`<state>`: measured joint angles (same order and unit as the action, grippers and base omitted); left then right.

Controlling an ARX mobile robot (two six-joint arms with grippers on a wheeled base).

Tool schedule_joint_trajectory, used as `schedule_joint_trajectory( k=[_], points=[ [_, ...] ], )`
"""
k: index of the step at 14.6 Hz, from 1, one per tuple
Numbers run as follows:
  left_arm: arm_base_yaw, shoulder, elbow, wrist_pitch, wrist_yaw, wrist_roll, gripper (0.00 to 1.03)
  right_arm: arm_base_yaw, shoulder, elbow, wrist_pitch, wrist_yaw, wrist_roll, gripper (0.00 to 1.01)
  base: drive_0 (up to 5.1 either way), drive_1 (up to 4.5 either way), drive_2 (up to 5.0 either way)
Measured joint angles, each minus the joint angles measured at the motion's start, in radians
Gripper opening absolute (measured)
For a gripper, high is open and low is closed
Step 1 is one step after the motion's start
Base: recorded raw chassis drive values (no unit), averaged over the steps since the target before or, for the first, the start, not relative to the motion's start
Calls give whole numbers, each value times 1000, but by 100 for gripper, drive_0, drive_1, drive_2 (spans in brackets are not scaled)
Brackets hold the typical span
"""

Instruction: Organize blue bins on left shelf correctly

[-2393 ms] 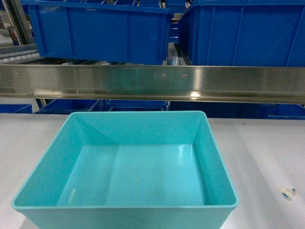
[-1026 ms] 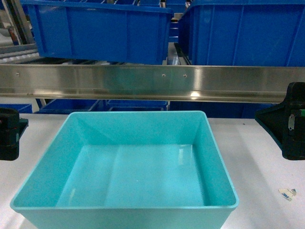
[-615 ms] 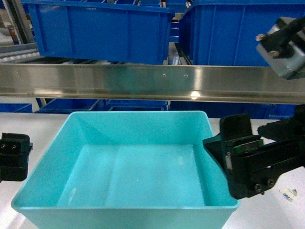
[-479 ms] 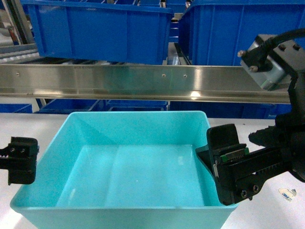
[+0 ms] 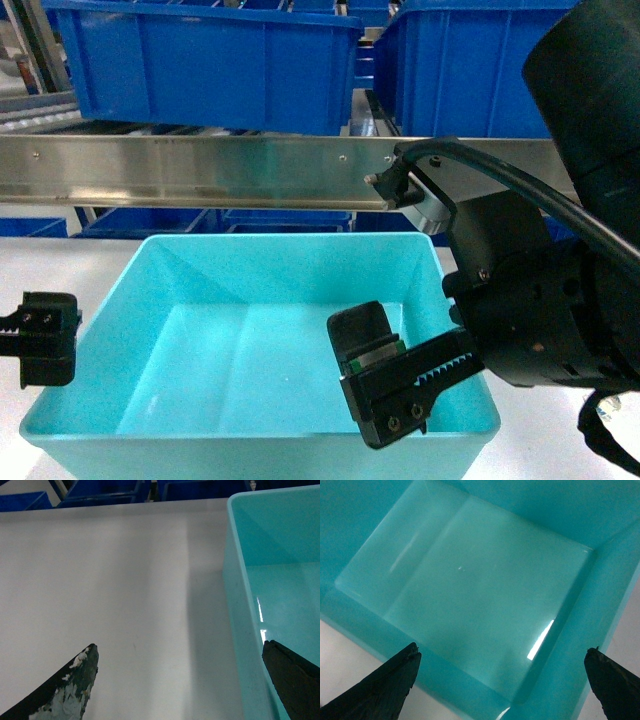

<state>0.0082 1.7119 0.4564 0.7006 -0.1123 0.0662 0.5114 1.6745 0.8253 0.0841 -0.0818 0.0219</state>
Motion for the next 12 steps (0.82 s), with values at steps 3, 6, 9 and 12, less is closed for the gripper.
schedule_joint_trajectory(
  k=[3, 6, 9, 12],
  points=[
    [-17, 2, 39, -30, 15, -7, 98, -37, 120, 93, 31, 17, -11, 98, 0, 0, 0],
    [-40, 2, 51, -23, 18, -6, 98, -136, 149, 109, 76, 30, -16, 98, 0, 0, 0],
    [-42, -4, 52, -7, -10, -5, 98, -165, 167, 111, 88, 17, -15, 98, 0, 0, 0],
    [-56, 82, 54, 2, -29, -6, 98, -158, 212, 100, 121, 11, 3, 98, 0, 0, 0]
  ],
)
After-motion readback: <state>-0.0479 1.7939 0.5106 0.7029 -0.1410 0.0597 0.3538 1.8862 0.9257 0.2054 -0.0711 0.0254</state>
